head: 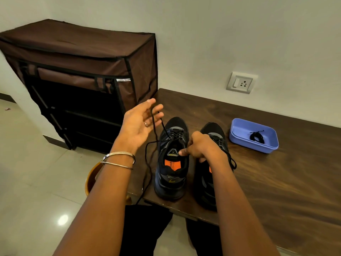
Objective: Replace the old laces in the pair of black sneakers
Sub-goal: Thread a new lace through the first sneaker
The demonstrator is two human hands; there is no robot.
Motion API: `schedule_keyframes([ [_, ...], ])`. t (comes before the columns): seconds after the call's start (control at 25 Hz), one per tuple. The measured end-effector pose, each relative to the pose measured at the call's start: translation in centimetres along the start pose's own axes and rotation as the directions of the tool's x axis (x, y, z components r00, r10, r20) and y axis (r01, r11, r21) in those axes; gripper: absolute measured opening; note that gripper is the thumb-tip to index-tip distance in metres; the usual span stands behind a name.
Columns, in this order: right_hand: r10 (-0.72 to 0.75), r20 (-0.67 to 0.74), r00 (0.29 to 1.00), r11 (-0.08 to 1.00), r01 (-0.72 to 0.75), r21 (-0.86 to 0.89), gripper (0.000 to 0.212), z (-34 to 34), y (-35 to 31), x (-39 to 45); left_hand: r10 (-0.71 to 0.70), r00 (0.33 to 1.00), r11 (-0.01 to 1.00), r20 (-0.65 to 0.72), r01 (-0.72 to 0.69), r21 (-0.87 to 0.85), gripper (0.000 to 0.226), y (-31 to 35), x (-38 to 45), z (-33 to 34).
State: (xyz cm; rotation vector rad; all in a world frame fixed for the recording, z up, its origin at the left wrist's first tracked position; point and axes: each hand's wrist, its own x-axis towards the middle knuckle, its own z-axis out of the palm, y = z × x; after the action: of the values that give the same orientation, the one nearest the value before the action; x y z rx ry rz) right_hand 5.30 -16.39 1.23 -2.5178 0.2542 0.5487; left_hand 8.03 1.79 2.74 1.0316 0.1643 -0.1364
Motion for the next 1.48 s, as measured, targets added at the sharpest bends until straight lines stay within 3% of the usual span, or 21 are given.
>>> schedule_keyframes([
  [0.04, -0.063, -0.116, 0.991, 0.995, 0.072, 0.075, 0.032, -0.1, -0.2, 0.2, -0.067, 0.994, 0.989, 0.091, 0.078, -0.126, 0.035, 0.4, -0.3, 0.1],
  [0.08, -0.11, -0.226, 0.968, 0.952, 0.168, 0.257, 0.023, -0.3, -0.6, 0.1, -0.106, 0.979, 0.968, 0.176, 0.143, -0.208, 0.045, 0.6, -0.3, 0.3],
  [0.12, -0.13, -0.286, 0.949, 0.825, 0.264, 0.5, 0.017, -0.5, -1.2, -0.1, -0.127, 0.963, 0.949, 0.238, 0.187, -0.253, 0.054, 0.5, -0.3, 0.6],
  [0.2, -0.176, -0.185, 0.967, 0.512, 0.251, 0.821, 0.026, -0.7, -2.4, -0.9, -0.135, 0.953, 0.932, 0.272, 0.216, -0.291, 0.07, 0.1, -0.1, 1.3],
  [0.24, -0.217, -0.104, 0.971, 0.457, 0.195, 0.868, 0.03, -0.8, -2.7, -1.3, -0.135, 0.955, 0.925, 0.266, 0.217, -0.311, 0.076, 0.0, 0.0, 1.6],
  [0.36, -0.226, -0.024, 0.974, 0.47, 0.13, 0.873, 0.027, -1.2, -2.0, -1.8, -0.128, 0.976, 0.899, 0.175, 0.189, -0.395, 0.086, -0.2, 0.7, 1.3],
  [0.48, -0.079, -0.16, 0.984, 0.498, 0.178, 0.849, 0.02, -2.8, 0.2, -1.4, -0.153, 0.987, 0.865, 0.039, 0.153, -0.478, 0.088, -0.4, 1.7, -0.4],
  [0.64, 0.082, -0.4, 0.913, 0.711, 0.228, 0.666, 0.016, -4.1, 3.4, -0.5, -0.244, 0.964, 0.885, -0.108, 0.175, -0.431, 0.085, -1.3, 2.5, -1.9],
  [0.68, 0.082, -0.433, 0.898, 0.751, 0.23, 0.619, 0.018, -4.3, 4.0, -0.4, -0.275, 0.951, 0.916, -0.14, 0.215, -0.339, 0.08, -1.8, 2.7, -2.0],
  [0.76, 0.054, -0.481, 0.875, 0.801, 0.249, 0.544, 0.02, -4.6, 4.3, -0.3, -0.301, 0.922, 0.947, -0.244, 0.319, 0.038, 0.059, -2.6, 2.6, -2.0],
  [0.84, -0.003, -0.478, 0.878, 0.767, 0.309, 0.563, 0.009, -4.5, 3.2, -0.5, -0.121, 0.94, 0.812, -0.32, 0.279, 0.513, 0.036, -2.9, 2.2, -1.6],
  [0.88, -0.045, -0.465, 0.884, 0.742, 0.341, 0.578, 0.004, -4.0, 2.3, -0.6, 0.039, 0.96, 0.694, -0.276, 0.173, 0.699, 0.03, -2.8, 2.1, -1.4],
  [0.96, -0.134, -0.471, 0.872, 0.721, 0.412, 0.557, 0.006, -2.9, 0.2, -0.6, 0.24, 0.968, 0.536, 0.074, -0.195, 0.822, 0.027, -2.3, 2.0, -0.7],
  [1.04, -0.207, -0.497, 0.843, 0.701, 0.482, 0.525, 0.009, -1.9, -1.4, -0.5, 0.216, 0.884, 0.576, 0.414, -0.458, 0.677, 0.03, -2.3, 1.8, 0.2],
  [1.08, -0.231, -0.503, 0.833, 0.685, 0.506, 0.524, 0.012, -1.8, -1.7, -0.4, 0.219, 0.845, 0.581, 0.488, -0.514, 0.63, 0.028, -2.5, 1.8, 0.6],
  [1.2, -0.254, -0.434, 0.864, 0.648, 0.485, 0.588, 0.022, -1.6, -1.5, -0.3, 0.306, 0.819, 0.452, 0.486, -0.574, 0.683, 0.023, -2.5, 1.8, 0.6],
  [1.36, -0.059, -0.475, 0.878, 0.745, 0.356, 0.564, 0.013, -1.2, -0.7, 0.3, 0.387, 0.805, 0.166, 0.45, -0.541, 0.825, 0.02, -1.9, 2.0, -0.4],
  [1.48, -0.057, -0.526, 0.849, 0.813, 0.346, 0.469, 0.004, -0.7, -0.7, 1.0, 0.29, 0.808, 0.179, 0.514, -0.573, 0.8, 0.032, -2.4, 1.5, 0.4],
])
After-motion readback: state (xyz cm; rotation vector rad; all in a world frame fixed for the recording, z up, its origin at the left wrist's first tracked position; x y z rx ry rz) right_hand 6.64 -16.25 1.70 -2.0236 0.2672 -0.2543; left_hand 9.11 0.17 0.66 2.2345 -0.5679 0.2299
